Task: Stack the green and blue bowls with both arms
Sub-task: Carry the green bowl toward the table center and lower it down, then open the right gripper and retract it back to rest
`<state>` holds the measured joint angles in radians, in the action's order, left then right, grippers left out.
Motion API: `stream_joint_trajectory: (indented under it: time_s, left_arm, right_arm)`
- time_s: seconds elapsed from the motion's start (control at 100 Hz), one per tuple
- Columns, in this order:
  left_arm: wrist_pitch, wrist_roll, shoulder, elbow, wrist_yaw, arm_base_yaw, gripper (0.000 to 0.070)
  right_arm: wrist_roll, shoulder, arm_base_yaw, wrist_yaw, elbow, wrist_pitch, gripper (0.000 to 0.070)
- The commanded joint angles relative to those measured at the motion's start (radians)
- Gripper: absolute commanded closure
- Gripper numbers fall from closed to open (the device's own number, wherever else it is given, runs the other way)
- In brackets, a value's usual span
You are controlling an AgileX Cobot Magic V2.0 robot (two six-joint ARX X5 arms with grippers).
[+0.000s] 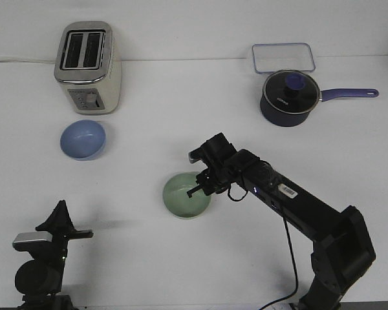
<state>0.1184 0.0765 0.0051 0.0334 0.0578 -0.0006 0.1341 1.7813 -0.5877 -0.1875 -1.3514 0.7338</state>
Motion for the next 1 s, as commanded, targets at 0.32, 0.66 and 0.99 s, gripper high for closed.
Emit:
stream_joint_trajectory:
  time_s: [0.32, 0.66, 0.99]
  left_arm:
    - [0.011, -0.008, -0.002, -0.019, 0.006, 0.0, 0.0684]
    - [0.011, -0.008, -0.002, -0.019, 0.006, 0.0, 0.0684]
    - [0.011, -0.008, -0.002, -0.019, 0.006, 0.0, 0.0684]
  right_arm:
    - [0.039, 0.023, -0.023, 0.004, 0.009, -0.031, 0.0341]
    - [0.076, -0.014, -0.023, 0.002, 0.008, -0.042, 0.0041]
    - [0.062, -0.192, 0.056, 0.006, 0.008, -0.025, 0.0042]
